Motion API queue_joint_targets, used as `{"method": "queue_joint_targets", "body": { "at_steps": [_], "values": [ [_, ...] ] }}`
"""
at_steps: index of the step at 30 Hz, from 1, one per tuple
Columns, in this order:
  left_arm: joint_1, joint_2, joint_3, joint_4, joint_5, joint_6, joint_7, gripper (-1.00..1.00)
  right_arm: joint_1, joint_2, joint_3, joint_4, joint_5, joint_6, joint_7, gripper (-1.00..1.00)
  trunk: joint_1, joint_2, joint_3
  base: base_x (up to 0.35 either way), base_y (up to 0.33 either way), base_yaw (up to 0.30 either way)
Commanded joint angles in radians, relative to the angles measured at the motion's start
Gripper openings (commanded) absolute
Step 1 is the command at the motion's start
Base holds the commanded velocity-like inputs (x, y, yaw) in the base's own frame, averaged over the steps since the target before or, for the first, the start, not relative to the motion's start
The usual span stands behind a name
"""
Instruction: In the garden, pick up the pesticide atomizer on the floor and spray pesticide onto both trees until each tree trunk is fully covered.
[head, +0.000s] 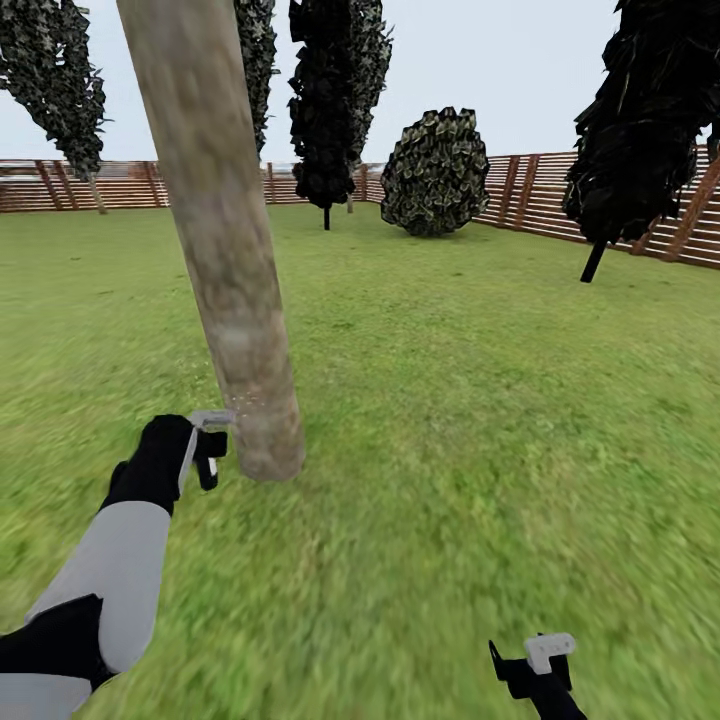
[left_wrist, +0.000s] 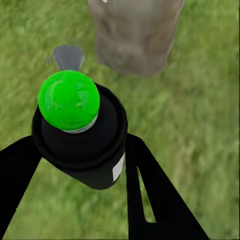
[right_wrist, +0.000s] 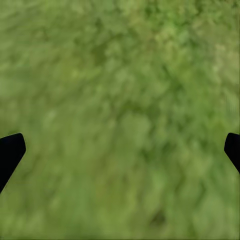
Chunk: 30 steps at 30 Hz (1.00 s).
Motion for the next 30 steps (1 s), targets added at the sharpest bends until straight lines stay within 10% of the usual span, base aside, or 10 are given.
{"method": "queue_joint_targets", "body": {
  "at_steps": [1,5,8,15,22,26,30],
  "values": [
    [-0.015,-0.007,0.003,0.0,-0.026,0.002,-0.01,-1.0,-0.001,0.0,-0.008,0.001,0.006,-0.003,0.003,1.0,0.0,0.0,-0.001,0.0,0.0,0.005],
    [-0.043,0.011,0.008,0.001,-0.027,0.003,-0.011,-1.0,-0.001,0.001,-0.008,0.001,0.006,-0.004,0.003,1.0,0.0,0.0,-0.001,0.0,0.0,0.001],
    [-0.039,0.09,0.003,0.002,-0.024,0.034,-0.022,-1.0,-0.001,-0.001,-0.008,0.0,0.006,-0.004,0.003,1.0,0.0,0.0,-0.001,0.0,0.0,0.0],
    [-0.047,0.007,-0.05,-0.006,-0.025,0.093,-0.021,-1.0,-0.001,-0.001,-0.01,-0.001,0.006,-0.004,0.003,1.0,0.0,0.0,0.003,0.0,0.0,-0.164],
    [-0.04,0.117,-0.044,-0.013,-0.012,0.096,-0.025,-1.0,-0.001,-0.001,-0.009,-0.001,0.006,-0.003,-0.014,1.0,0.0,0.0,0.008,0.0,0.0,-0.181],
    [-0.042,0.043,-0.048,-0.01,-0.011,0.096,-0.022,-1.0,-0.001,-0.001,-0.009,-0.001,0.006,-0.003,-0.015,1.0,0.0,0.0,0.008,0.0,0.0,-0.009],
    [-0.034,0.02,-0.049,-0.007,-0.01,0.096,-0.023,-1.0,-0.001,-0.001,-0.009,-0.001,0.006,-0.003,-0.015,1.0,0.0,0.0,0.008,0.0,0.0,0.0]
  ]
}}
